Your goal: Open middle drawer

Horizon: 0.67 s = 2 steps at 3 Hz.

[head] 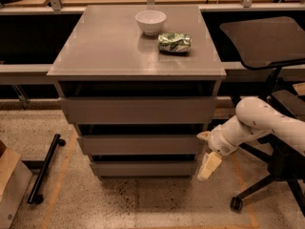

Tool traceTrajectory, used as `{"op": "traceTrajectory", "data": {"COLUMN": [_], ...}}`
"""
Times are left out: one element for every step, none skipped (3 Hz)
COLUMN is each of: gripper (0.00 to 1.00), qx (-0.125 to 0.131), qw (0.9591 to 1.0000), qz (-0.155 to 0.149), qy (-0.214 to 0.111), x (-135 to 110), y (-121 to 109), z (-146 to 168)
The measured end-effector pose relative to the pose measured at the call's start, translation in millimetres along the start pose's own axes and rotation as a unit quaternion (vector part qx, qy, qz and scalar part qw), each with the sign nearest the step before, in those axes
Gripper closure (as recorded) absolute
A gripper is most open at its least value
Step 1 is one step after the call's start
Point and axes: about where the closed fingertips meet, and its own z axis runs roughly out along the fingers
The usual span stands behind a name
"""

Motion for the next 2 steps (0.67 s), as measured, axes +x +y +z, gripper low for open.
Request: {"op": "traceTrajectory", "data": {"gripper": [0.00, 0.00], "qx": [0.026, 0.027], "qw": [0.9996, 0.9995], "qz": [0.003, 0.004], "qy": [-0.014, -0.015], "x": [22.8, 23.6], "y": [-37.9, -39.6], "z": [28.1, 29.8]}}
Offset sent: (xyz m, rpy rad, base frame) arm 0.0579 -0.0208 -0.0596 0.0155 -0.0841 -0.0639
